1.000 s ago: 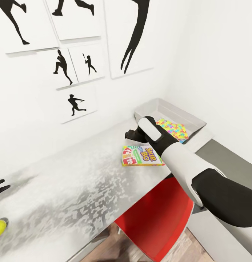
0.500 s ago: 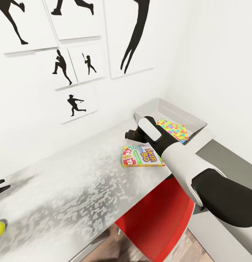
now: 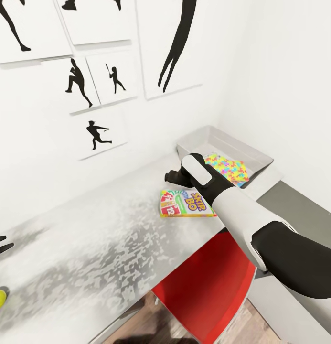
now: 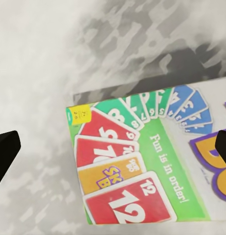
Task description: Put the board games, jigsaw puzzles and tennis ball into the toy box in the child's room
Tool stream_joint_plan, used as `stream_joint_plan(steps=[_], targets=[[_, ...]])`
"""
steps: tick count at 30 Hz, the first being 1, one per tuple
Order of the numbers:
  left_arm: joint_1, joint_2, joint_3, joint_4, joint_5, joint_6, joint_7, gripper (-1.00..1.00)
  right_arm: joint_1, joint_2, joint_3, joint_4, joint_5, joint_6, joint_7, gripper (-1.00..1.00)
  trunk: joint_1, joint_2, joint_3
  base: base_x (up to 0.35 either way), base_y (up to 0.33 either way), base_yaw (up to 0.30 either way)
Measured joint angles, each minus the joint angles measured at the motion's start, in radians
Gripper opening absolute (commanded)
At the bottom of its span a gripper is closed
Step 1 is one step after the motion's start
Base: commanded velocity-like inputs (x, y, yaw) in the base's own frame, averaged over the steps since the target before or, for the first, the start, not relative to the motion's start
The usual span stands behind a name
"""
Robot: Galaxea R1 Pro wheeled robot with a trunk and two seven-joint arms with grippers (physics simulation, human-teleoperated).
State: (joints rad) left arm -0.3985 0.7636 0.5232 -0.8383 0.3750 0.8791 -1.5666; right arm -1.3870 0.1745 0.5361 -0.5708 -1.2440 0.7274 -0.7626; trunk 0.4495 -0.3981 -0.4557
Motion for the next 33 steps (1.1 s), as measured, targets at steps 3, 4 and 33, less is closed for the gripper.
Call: stream_joint_plan(steps=[3, 4, 33], targets=[[0.0, 0.0, 0.0, 0.0, 0.0, 0.0, 0.0, 1.0, 0.0, 0.0, 0.0, 0.0, 0.0, -0.001, -0.001, 1.0, 0.0, 0.0, -0.005, 0.0, 0.0, 0.0], [0.0, 0.0, 0.0, 0.0, 0.0, 0.0, 0.0, 1.0, 0.0, 0.0, 0.0, 0.0, 0.0, -0.001, -0.001, 1.0, 0.0, 0.0, -0.006, 0.0, 0.0, 0.0], [0.0, -0.006, 0.0, -0.001, 0.0, 0.0, 0.0, 1.0, 0.0, 0.0, 0.0, 0.0, 0.001, -0.004, -0.018, 1.0, 0.0, 0.0, -0.053, 0.0, -0.012, 0.0]])
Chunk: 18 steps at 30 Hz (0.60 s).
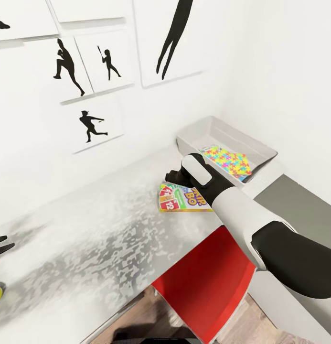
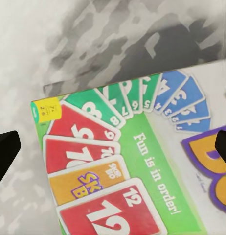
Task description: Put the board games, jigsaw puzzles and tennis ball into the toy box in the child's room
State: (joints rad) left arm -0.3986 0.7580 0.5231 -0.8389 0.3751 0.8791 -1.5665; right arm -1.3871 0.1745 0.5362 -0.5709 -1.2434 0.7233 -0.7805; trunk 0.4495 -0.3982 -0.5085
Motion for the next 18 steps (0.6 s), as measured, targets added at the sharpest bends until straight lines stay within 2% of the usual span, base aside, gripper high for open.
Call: stream_joint_plan(steps=[5, 18], targets=[[0.0, -0.002, 0.0, 0.0, 0.0, 0.0, 0.0, 1.0, 0.0, 0.0, 0.0, 0.0, 0.001, 0.0, -0.008, 1.0, 0.0, 0.0, -0.008, 0.0, -0.098, 0.0], [0.0, -0.008, 0.0, 0.0, 0.0, 0.0, 0.0, 1.0, 0.0, 0.0, -0.003, 0.001, 0.059, 0.001, -0.013, 1.0, 0.0, 0.0, -0.017, 0.0, -0.016, 0.0]])
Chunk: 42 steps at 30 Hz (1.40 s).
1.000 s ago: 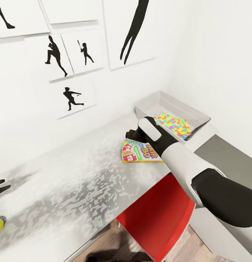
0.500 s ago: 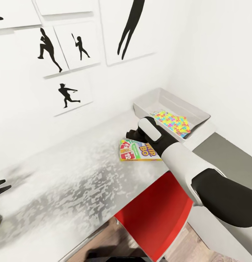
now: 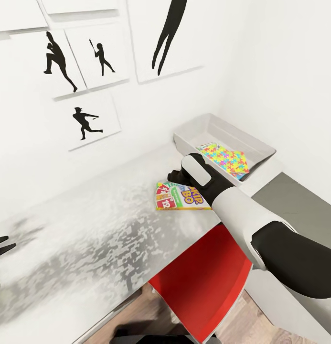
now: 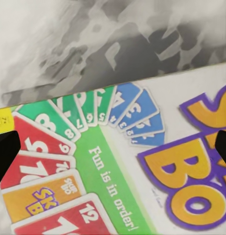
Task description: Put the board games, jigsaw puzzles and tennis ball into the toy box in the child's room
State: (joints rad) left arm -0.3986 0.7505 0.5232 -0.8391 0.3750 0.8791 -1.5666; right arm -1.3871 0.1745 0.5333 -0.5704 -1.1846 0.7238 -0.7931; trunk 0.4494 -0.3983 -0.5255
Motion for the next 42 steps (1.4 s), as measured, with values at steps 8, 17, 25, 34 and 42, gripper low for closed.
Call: stream_joint_plan(steps=[8, 17, 25, 34, 42], targets=[[0.0, -0.001, 0.0, 0.0, 0.0, 0.0, 0.0, 1.0, 0.0, 0.0, 0.0, -0.004, 0.008, -0.001, 0.0, 1.0, 0.0, 0.0, 0.0, 0.0, -0.001, 0.0], [0.0, -0.001, 0.0, 0.0, 0.0, 0.0, 0.0, 1.0, 0.0, 0.0, 0.0, -0.006, 0.01, -0.027, 0.0, 1.0, 0.0, 0.0, 0.0, 0.0, 0.0, 0.0], [0.0, -0.001, 0.0, 0.001, 0.0, 0.0, 0.0, 1.0, 0.0, 0.0, 0.001, -0.003, 0.009, -0.082, -0.002, 1.0, 0.0, 0.0, 0.0, 0.024, 0.0, 0.0], [0.0, -0.001, 0.0, 0.001, 0.0, 0.0, 0.0, 1.0, 0.0, 0.0, 0.0, -0.001, 0.009, -0.094, -0.003, 1.0, 0.0, 0.0, 0.0, 0.022, 0.0, 0.0], [0.0, -0.001, 0.0, 0.001, 0.0, 0.0, 0.0, 1.0, 0.0, 0.0, 0.0, 0.001, 0.009, -0.095, -0.003, 1.0, 0.0, 0.0, 0.0, 0.002, -0.025, 0.0]])
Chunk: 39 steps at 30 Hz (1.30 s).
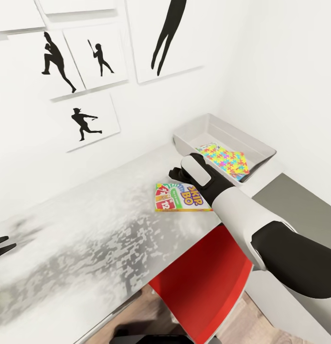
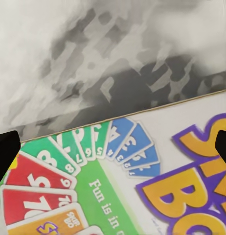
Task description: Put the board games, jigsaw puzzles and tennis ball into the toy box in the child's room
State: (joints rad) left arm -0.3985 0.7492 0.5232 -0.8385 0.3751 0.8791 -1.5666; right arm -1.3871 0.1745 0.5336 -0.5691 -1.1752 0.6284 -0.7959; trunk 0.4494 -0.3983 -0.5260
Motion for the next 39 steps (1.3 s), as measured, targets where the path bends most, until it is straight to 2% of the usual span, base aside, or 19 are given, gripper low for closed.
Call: stream_joint_plan(steps=[9, 24, 29, 34, 39], targets=[[0.0, -0.001, 0.0, 0.0, 0.0, 0.0, 0.0, 1.0, 0.0, 0.0, 0.0, 0.002, 0.001, 0.0, 0.0, 1.0, 0.0, 0.0, 0.0, 0.0, -0.135, 0.0], [0.0, -0.001, 0.0, 0.0, 0.0, 0.0, 0.0, 1.0, 0.0, 0.0, 0.001, 0.002, 0.006, -0.001, 0.0, 1.0, 0.0, 0.0, 0.0, 0.0, -0.015, 0.0], [0.0, -0.001, 0.0, 0.0, 0.0, 0.0, 0.0, 1.0, 0.001, 0.0, -0.001, 0.002, 0.052, -0.002, 0.0, 1.0, 0.0, 0.0, 0.0, 0.0, 0.0, 0.0], [0.0, -0.002, 0.0, 0.0, 0.0, 0.0, 0.0, 1.0, 0.001, 0.0, -0.007, 0.003, 0.121, -0.004, 0.0, 1.0, 0.0, 0.0, 0.0, 0.0, 0.0, 0.0], [0.0, -0.002, 0.0, 0.0, 0.0, 0.0, 0.0, 1.0, 0.001, 0.0, -0.009, 0.003, 0.146, -0.026, 0.0, 1.0, 0.0, 0.0, 0.0, 0.0, 0.0, 0.0]])
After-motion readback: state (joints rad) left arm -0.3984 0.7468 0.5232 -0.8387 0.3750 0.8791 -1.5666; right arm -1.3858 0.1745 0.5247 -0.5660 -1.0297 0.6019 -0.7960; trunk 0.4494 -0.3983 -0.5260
